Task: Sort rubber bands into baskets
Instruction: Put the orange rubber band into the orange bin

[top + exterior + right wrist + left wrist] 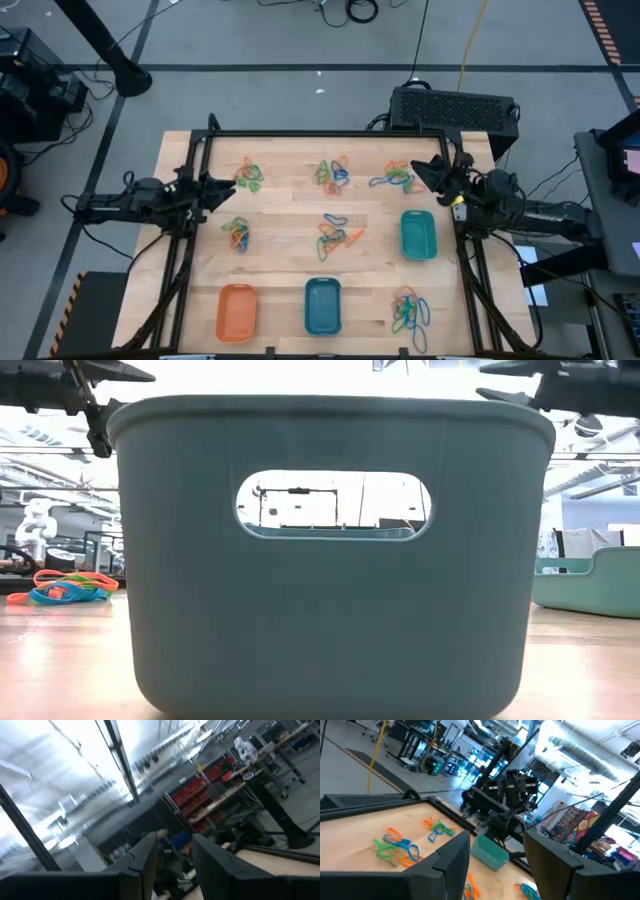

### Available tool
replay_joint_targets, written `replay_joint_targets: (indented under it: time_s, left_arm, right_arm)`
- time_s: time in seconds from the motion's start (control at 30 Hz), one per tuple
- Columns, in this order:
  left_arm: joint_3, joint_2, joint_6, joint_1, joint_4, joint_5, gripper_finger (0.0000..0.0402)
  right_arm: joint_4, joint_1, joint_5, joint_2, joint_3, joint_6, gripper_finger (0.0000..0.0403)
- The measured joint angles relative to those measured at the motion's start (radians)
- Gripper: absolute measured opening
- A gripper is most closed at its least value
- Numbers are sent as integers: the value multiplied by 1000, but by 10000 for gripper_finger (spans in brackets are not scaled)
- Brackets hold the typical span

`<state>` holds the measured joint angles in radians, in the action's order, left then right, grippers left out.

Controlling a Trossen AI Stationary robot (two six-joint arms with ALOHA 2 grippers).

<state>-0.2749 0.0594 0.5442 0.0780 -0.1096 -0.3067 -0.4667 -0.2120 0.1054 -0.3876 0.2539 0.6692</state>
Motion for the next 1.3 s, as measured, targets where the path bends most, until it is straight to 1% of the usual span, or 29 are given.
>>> replay_joint_targets:
  time_s: [0.1,0.2,0.27,0.37,0.47,0.57,0.7,0.87,1.0,1.1,1.3]
  left_arm:
    - [-9,30,0,0,10,37,192]
    - [-43,110,-5,0,17,72,192]
    - [-73,188,-24,0,8,74,192]
    - [-152,333,-78,0,-34,102,192]
    - [-256,474,-135,0,-156,130,192]
    - [-361,600,-170,0,-265,132,192]
    - [-474,746,-241,0,-290,132,192]
    - [-553,903,-314,0,-301,131,192]
    - [-595,1016,-318,-8,-297,133,192]
    - [-630,1116,-326,-37,-271,161,192]
    - [-709,1342,-375,-102,-124,239,192]
  right_arm:
    - [6,22,-3,-146,85,-65,114]
    - [7,45,-19,-297,181,-144,114]
    - [11,54,-65,-401,255,-207,114]
    - [29,62,-156,-539,375,-272,114]
    - [117,65,-250,-649,501,-323,114]
    - [237,64,-325,-734,616,-364,114]
    - [418,66,-374,-808,740,-401,114]
    - [619,96,-375,-862,827,-443,114]
    - [763,130,-373,-872,838,-450,114]
    - [872,148,-372,-872,838,-453,114]
    - [1075,168,-369,-872,838,-454,114]
